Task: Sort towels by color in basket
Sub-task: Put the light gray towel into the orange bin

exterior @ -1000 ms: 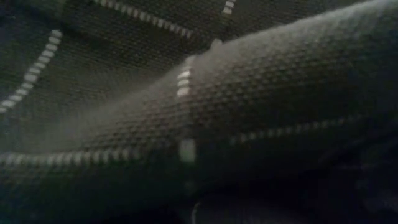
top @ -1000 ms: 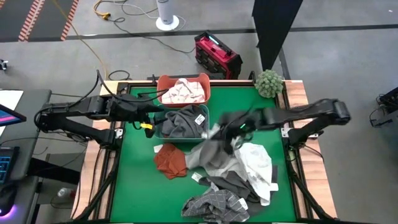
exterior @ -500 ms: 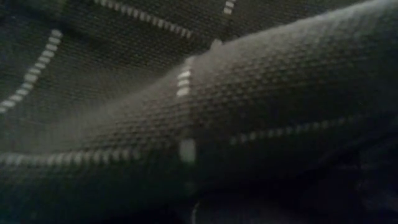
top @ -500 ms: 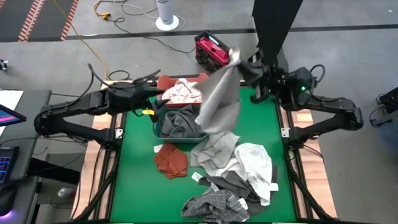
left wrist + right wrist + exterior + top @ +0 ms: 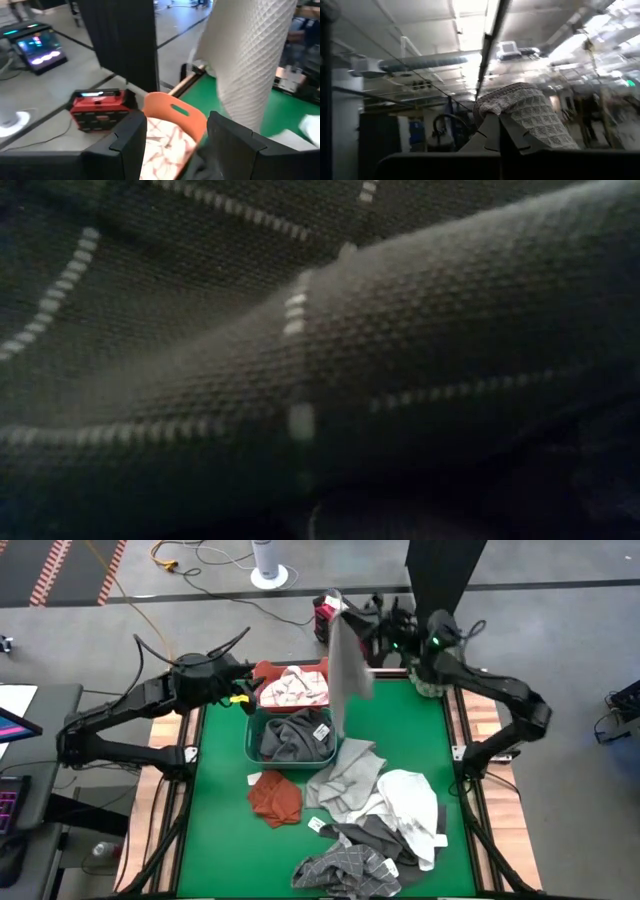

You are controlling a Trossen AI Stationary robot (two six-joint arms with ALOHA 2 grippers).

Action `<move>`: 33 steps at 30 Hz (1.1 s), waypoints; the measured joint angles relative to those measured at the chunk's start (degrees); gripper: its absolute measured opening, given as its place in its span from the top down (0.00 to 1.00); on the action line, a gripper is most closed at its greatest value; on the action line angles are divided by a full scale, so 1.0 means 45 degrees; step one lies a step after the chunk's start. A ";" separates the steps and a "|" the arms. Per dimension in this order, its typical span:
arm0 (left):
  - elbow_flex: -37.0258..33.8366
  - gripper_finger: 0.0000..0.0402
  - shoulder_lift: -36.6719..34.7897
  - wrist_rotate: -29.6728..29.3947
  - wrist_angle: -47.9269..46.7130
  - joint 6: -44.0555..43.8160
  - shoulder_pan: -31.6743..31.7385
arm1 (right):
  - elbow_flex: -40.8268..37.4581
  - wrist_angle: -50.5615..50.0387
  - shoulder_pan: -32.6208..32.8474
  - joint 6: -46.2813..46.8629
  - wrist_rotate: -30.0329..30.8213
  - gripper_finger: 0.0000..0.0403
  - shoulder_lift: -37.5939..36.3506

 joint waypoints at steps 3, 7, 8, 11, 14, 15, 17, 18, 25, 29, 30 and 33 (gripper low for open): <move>0.0000 0.51 0.0000 -0.0468 0.0003 0.0011 0.0365 | 0.1539 0.1578 -0.0438 -0.0516 -0.0752 0.97 0.1078; 0.0000 0.51 0.0000 -0.0887 0.0111 -0.0122 0.0700 | 0.3740 0.1893 -0.1125 -0.1195 -0.0819 0.97 0.2293; 0.0000 0.51 0.0000 -0.0902 0.0217 -0.0165 0.0747 | 0.4225 0.1804 -0.1271 -0.1177 -0.0814 0.97 0.2671; 0.0000 0.51 0.0003 -0.0914 0.0638 0.0258 0.0792 | 0.5264 0.1329 -0.1549 -0.0859 -0.0962 0.96 0.3637; 0.0005 0.51 0.0167 -0.1001 0.1017 0.0945 0.0787 | 0.5659 0.0416 -0.1596 -0.0614 -0.1547 0.96 0.4274; 0.0005 0.51 0.0189 -0.1100 0.0975 0.0976 0.0787 | 0.5664 -0.0130 -0.1587 -0.0821 -0.1725 0.95 0.4431; 0.0000 0.51 0.0230 -0.1419 0.0924 0.1004 0.0787 | 0.5668 -0.1770 -0.1597 -0.1699 -0.1801 0.96 0.4725; 0.0000 0.51 0.0225 -0.1454 0.0943 0.1007 0.0787 | 0.5649 -0.2590 -0.1605 -0.2112 -0.1648 0.96 0.4890; 0.0000 0.51 0.0219 -0.1813 0.0934 0.1722 0.0787 | 0.6043 -0.1870 -0.1975 -0.1553 0.0419 0.96 0.5726; 0.0000 0.51 0.0219 -0.1922 0.0926 0.1778 0.0787 | 0.6338 -0.1030 -0.2068 -0.1167 0.1458 0.96 0.5979; 0.0000 0.51 0.0219 -0.1922 0.0925 0.1778 0.0787 | 0.6333 -0.1025 -0.1987 -0.1123 0.1502 0.96 0.5997; 0.0000 0.51 0.0219 -0.1917 0.0862 0.1763 0.0787 | 0.6340 -0.1907 -0.1566 -0.1134 0.1247 0.96 0.5964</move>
